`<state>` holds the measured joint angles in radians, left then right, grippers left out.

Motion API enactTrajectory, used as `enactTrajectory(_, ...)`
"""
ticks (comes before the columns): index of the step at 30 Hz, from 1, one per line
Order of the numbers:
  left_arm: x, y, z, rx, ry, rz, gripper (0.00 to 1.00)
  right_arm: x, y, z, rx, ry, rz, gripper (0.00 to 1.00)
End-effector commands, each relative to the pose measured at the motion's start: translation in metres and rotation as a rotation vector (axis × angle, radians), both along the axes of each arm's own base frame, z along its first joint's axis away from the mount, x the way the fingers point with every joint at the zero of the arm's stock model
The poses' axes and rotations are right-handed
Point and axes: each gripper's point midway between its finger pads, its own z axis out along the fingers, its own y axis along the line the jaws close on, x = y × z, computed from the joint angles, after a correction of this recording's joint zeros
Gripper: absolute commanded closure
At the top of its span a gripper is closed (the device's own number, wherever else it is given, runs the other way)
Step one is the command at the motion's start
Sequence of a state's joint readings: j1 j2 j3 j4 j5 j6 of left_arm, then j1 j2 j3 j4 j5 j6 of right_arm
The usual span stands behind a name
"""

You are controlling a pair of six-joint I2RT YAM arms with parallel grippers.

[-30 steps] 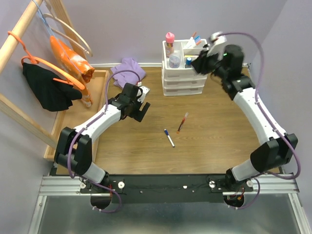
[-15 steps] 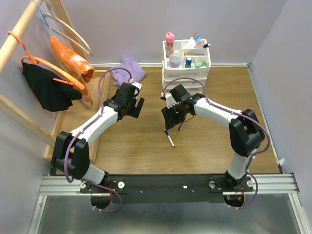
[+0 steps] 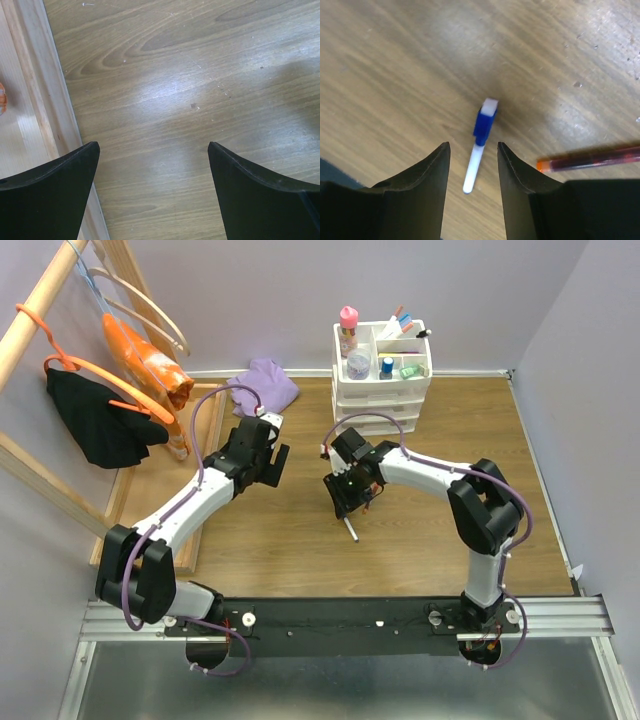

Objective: Sort the stationery into containers
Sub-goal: Pick up the pen from the center of the board.

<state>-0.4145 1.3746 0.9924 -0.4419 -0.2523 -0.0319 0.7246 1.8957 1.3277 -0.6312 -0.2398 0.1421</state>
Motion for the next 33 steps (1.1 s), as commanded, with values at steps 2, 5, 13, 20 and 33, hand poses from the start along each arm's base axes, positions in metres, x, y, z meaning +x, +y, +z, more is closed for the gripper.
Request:
enactTrajectory(2, 0.004, 0.003, 0.012, -0.025, -0.056, 0.025, 0.01, 0.014, -0.001, -0.016, -0.081, -0.018, -0.051, 0.51)
enactTrajectory(5, 0.002, 0.003, 0.011, -0.028, -0.059, 0.021, 0.01, 0.017, -0.001, -0.027, -0.114, -0.019, -0.054, 0.53)
enactTrajectory(13, 0.002, 0.002, 0.009, -0.042, -0.049, 0.020, 0.01, 0.006, -0.020, -0.049, -0.245, -0.036, -0.032, 0.99)
enactTrajectory(20, -0.001, 0.000, -0.003, -0.001, -0.002, -0.058, 0.01, 0.083, 0.044, 0.122, 0.199, -0.354, 0.001, 0.99)
enactTrajectory(33, 0.009, -0.009, -0.015, 0.056, 0.094, -0.120, 0.01, 0.279, -0.049, 0.414, 0.645, -1.093, -0.330, 0.99)
